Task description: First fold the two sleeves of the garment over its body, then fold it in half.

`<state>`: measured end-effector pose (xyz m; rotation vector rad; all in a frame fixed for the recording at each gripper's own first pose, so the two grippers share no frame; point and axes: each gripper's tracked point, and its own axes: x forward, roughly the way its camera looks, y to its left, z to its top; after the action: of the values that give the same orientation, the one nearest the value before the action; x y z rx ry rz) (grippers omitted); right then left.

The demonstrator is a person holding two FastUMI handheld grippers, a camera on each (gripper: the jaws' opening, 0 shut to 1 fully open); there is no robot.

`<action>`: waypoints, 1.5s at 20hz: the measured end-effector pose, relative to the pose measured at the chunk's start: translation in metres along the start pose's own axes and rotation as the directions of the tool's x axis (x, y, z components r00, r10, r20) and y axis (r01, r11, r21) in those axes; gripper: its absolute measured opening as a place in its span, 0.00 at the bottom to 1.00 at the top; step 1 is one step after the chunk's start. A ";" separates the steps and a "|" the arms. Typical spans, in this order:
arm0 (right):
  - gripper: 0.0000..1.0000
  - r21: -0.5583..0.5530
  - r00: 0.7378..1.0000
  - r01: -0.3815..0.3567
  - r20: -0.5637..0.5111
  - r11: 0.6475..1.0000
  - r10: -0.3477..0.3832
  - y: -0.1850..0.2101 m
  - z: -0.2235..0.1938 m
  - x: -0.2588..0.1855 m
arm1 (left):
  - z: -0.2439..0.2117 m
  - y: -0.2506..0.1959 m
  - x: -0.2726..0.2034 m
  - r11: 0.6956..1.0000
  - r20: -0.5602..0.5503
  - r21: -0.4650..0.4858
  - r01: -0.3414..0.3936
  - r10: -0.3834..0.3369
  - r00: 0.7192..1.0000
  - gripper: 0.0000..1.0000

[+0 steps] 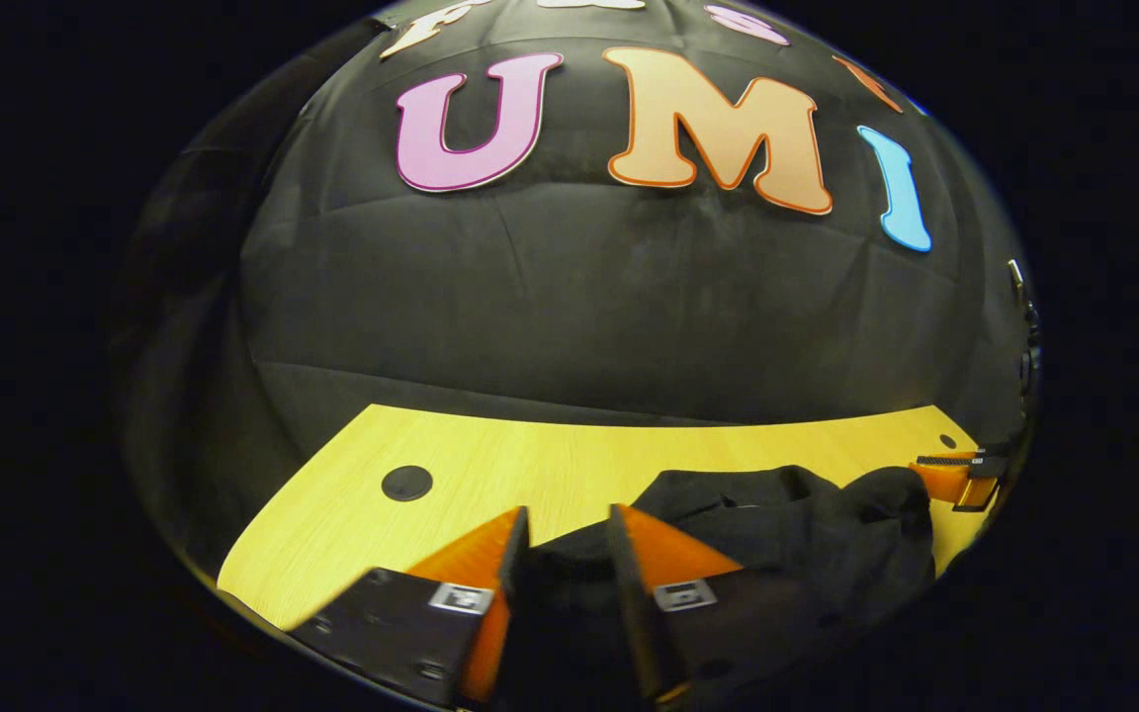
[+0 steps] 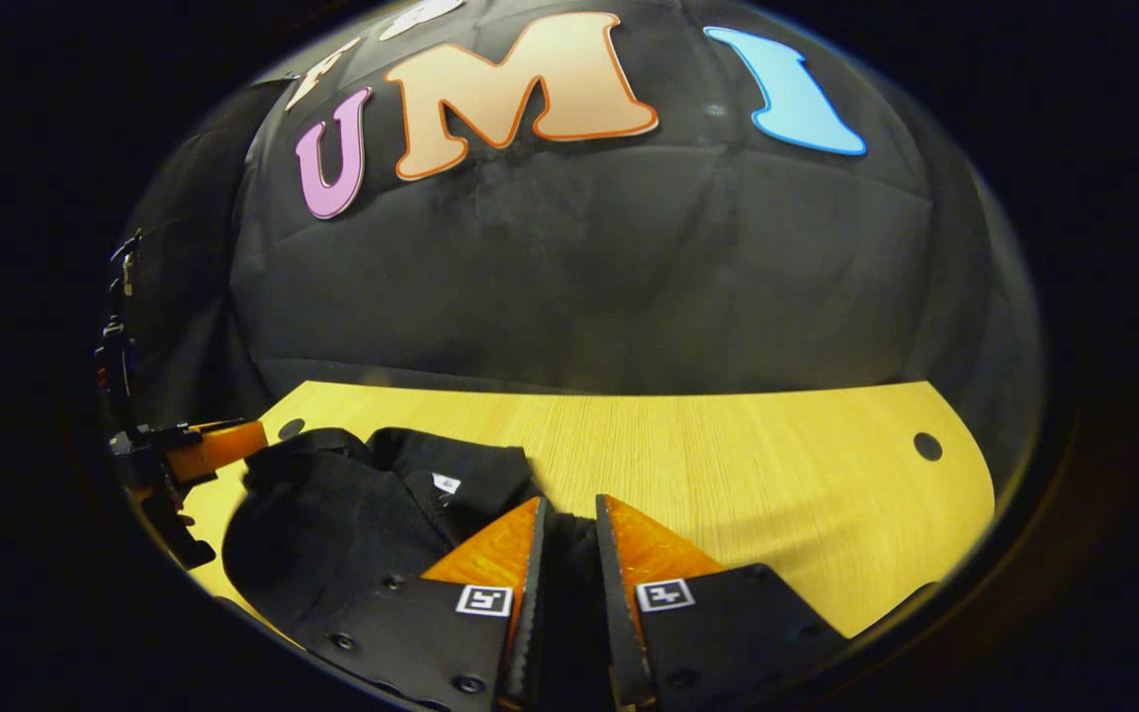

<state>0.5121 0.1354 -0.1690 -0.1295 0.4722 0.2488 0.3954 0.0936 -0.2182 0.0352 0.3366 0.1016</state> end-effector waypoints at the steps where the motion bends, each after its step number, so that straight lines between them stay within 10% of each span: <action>1: 0.35 0.014 1.000 -0.011 0.009 1.000 0.011 0.002 0.005 -0.006 | 0.005 0.000 -0.003 1.000 0.009 0.005 -0.004 0.004 1.000 0.59; 3: 0.78 0.030 1.000 -0.011 0.019 0.999 0.011 -0.001 0.012 -0.020 | 0.024 -0.004 -0.015 1.000 0.045 0.007 -0.002 0.001 0.999 0.91; 4: 1.00 0.026 1.000 -0.003 0.025 1.000 0.003 -0.003 0.017 -0.026 | 0.034 -0.005 -0.022 1.000 0.064 0.006 0.005 -0.006 0.998 0.90; 10: 0.99 0.009 0.975 0.003 0.223 1.000 -0.005 0.013 0.070 -0.125 | 0.109 -0.008 -0.097 1.000 0.216 0.006 0.015 -0.016 0.976 0.90; 16: 0.96 -0.013 0.882 0.023 0.471 1.000 -0.014 0.052 0.093 -0.266 | 0.153 0.005 -0.218 1.000 0.376 -0.020 0.016 -0.007 0.926 0.91; 30: 0.97 0.146 0.881 0.105 0.446 0.984 -0.160 0.126 -0.087 -0.490 | 0.028 0.023 -0.449 0.994 0.225 0.009 0.105 -0.104 0.969 0.92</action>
<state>0.0187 0.1394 -0.0266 0.0155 0.0056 0.1086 -0.0191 0.0688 -0.0434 0.0256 0.1110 -0.0072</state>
